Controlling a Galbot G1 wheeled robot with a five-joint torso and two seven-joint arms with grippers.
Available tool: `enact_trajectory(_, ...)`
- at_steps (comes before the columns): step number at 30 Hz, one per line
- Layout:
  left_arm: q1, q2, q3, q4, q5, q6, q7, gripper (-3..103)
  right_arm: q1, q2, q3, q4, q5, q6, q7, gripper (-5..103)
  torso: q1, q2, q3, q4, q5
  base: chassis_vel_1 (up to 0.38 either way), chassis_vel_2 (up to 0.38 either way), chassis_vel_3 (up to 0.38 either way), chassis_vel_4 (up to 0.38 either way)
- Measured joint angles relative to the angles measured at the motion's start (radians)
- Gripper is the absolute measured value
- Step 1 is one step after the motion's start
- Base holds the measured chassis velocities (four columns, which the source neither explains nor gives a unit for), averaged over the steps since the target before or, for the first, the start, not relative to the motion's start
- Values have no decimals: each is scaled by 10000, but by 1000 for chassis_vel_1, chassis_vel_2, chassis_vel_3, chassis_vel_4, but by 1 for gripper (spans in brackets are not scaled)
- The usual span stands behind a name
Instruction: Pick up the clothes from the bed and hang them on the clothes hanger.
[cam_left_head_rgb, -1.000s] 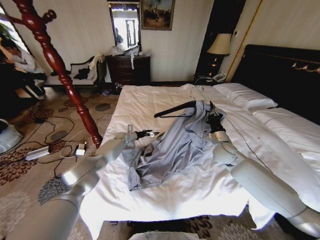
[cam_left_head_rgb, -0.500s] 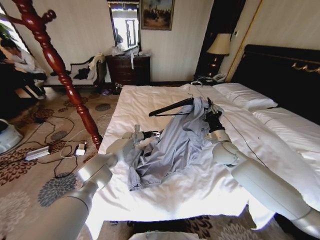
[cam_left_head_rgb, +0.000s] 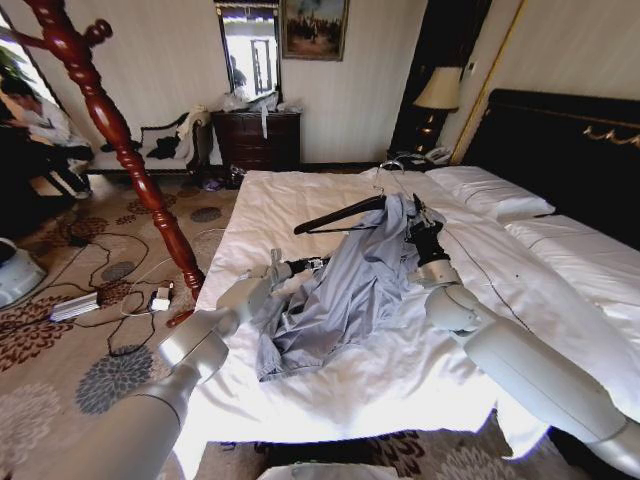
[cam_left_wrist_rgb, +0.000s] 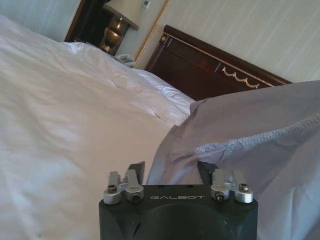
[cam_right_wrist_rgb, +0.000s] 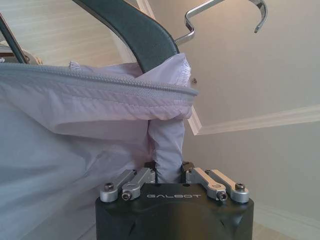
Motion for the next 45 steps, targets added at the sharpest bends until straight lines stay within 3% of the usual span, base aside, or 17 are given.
enact_trajectory(4,92,39,72,-47,-68,-90,20,47,-17,0,2,31,6,2,3,20,0,0,0,3,-1,0,0,0,0)
enact_trajectory(7,204,86,64,-168,-112,-151,22,31,-9,-13,12,37,25,18,7,20,0,0,0,-2,-1,0,0,0,0)
enact_trajectory(10,305,236,89,-350,-177,-177,11,26,-17,-49,35,37,44,50,19,20,0,0,0,0,-1,0,0,0,0)
enact_trajectory(13,363,396,133,-463,-256,-207,8,10,-30,-41,38,18,103,70,33,20,0,0,0,2,-1,0,0,0,0)
enact_trajectory(18,401,540,163,-601,-467,-227,11,0,-22,-12,34,51,157,70,48,20,0,0,0,-1,-1,0,0,0,0)
enact_trajectory(26,525,656,244,-696,-567,-196,371,0,24,-87,33,79,184,71,63,20,0,0,0,0,-1,0,0,0,0)
enact_trajectory(31,612,1134,330,-1302,-669,-83,-32,0,-23,-61,53,27,179,91,84,20,0,0,-1,-5,-1,0,0,0,0)
enact_trajectory(35,605,1527,535,-1475,-468,131,-23,-1,42,-9,38,6,168,91,72,20,0,0,1,10,-2,0,0,0,0)
enact_trajectory(38,448,1373,411,-1168,-49,159,202,15,108,-1,-18,-28,157,99,38,20,0,0,1,3,-2,0,0,0,0)
enact_trajectory(39,448,1373,411,-1168,-49,159,202,15,108,-1,-18,-28,157,99,38,20,0,0,1,3,-2,0,0,0,0)
enact_trajectory(41,223,980,323,-651,404,92,424,26,139,13,-44,-28,149,99,30,20,1,0,0,-7,0,0,0,0,0)
enact_trajectory(45,38,504,282,-198,572,84,647,36,213,28,-63,24,175,97,27,20,1,0,0,-2,1,0,0,0,0)
